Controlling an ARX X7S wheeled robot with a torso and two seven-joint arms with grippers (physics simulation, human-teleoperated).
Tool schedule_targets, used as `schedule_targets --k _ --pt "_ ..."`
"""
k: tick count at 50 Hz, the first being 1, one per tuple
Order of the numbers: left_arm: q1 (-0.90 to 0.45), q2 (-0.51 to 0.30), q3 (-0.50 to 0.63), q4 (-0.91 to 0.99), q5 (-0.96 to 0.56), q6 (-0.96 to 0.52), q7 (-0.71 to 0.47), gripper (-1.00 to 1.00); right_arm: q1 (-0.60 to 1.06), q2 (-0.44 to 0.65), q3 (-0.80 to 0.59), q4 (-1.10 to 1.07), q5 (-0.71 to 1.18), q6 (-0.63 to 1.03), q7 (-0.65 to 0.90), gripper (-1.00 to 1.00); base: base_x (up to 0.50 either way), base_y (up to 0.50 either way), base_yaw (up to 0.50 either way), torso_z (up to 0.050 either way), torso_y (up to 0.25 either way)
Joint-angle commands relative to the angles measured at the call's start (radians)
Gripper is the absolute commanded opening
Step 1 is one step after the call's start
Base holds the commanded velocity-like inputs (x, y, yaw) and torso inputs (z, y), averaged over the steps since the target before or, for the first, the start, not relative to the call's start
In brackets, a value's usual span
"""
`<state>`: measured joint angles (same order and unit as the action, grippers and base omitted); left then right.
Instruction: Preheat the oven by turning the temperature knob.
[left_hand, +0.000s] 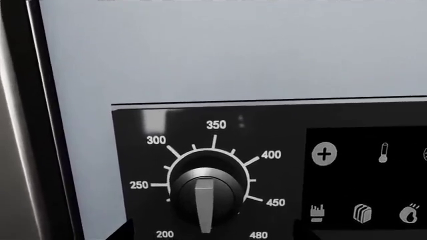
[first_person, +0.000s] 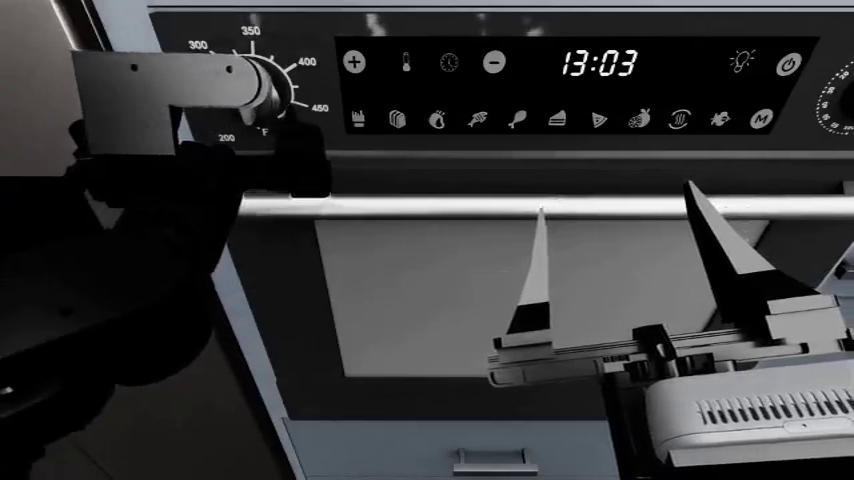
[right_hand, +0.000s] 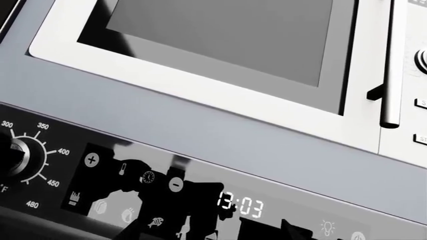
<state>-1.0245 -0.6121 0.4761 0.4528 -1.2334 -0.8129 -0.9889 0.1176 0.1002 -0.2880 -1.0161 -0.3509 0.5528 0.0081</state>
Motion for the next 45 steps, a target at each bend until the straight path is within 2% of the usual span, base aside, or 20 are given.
schedule_targets --k 1,45 --pt "-0.016 0.010 0.004 -0.040 0.004 -0.002 0.008 1.00 0.001 0.006 -0.005 0.002 0.002 0.001 0.007 1.00 0.00 0.00 0.00 0.000 0.000" --pt "-0.041 0.031 0.021 -0.117 0.018 0.001 0.037 1.00 -0.002 0.022 -0.015 0.002 0.014 0.003 0.027 1.00 0.00 0.00 0.00 0.000 0.000"
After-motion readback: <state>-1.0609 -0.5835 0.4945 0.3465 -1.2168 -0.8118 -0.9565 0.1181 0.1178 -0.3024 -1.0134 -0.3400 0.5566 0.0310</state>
